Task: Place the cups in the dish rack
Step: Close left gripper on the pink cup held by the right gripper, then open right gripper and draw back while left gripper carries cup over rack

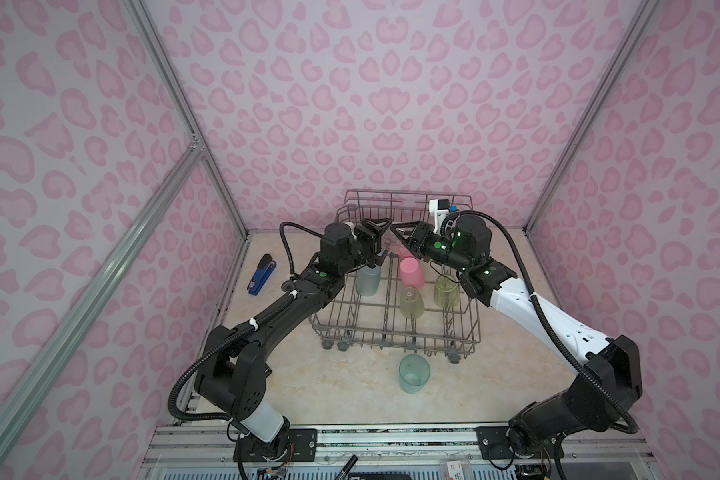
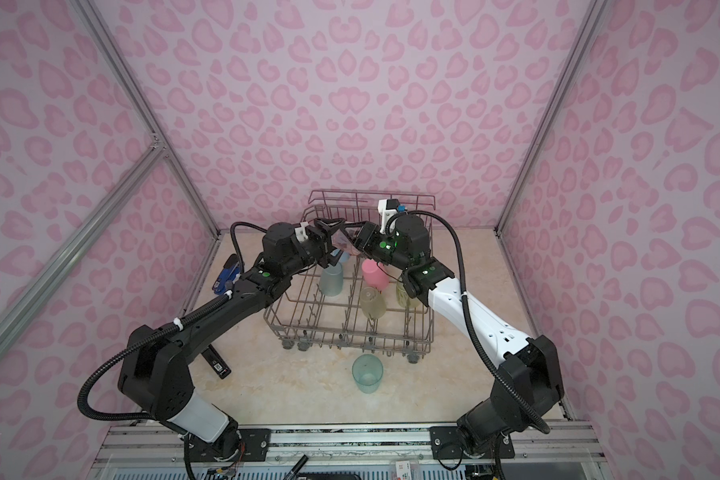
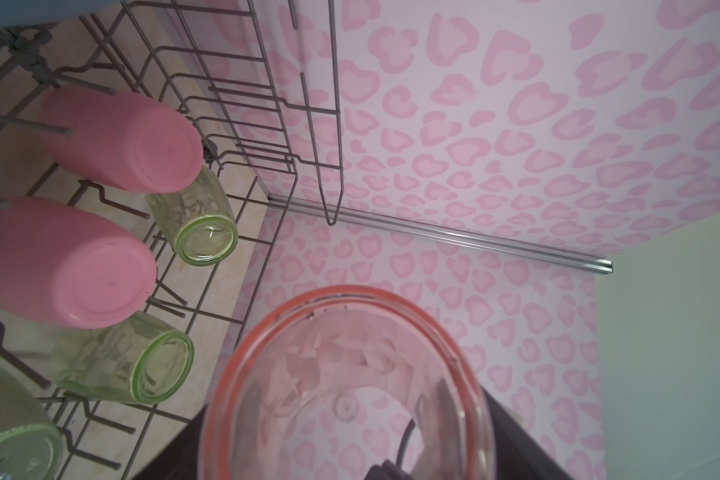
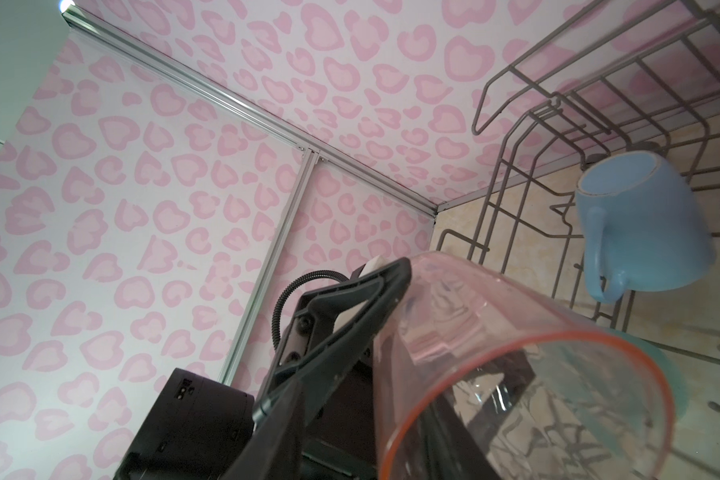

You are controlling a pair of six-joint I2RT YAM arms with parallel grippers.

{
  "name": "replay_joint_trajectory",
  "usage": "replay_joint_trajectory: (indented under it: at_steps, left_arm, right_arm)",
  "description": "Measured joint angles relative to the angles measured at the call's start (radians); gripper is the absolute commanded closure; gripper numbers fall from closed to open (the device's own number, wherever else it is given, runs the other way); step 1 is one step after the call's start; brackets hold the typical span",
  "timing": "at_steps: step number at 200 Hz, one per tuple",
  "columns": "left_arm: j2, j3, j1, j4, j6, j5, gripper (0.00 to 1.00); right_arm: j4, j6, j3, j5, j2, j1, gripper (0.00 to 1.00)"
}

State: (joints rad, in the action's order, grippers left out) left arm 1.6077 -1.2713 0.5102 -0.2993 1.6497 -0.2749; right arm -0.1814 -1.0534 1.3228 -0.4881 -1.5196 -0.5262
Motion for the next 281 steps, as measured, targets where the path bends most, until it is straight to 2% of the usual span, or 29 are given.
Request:
replay_joint_trajectory:
  at_steps: [66,138,174,222,281]
  left_arm:
    - [-0.044,0.026,-0.019,0.096,-0.179,0.08,0.36]
    - [-0.161,0.089,-0.003,0.289,-0.564,0.319,0.36]
    - [-0.188,0.125,0.053,0.327,-0.759,0.418,0.35]
    - [-0.24,0.193,0.184,0.325,-0.992,0.521,0.35]
    - [-0.278,0.316,0.265,0.289,-1.159,0.602,0.34]
  right_arm:
    - [0.068,0.064,-0.058,0.029,0.072,0.044,0.45]
    - [0.283,0.167,-0.142,0.104,0.155,0.179,0.45]
    - [0.338,0.2,-0.147,0.106,0.184,0.222,0.45]
    - [0.352,0.212,-0.204,0.109,0.239,0.296,0.46]
    - [0.345,0.208,-0.266,0.094,0.283,0.339,0.46]
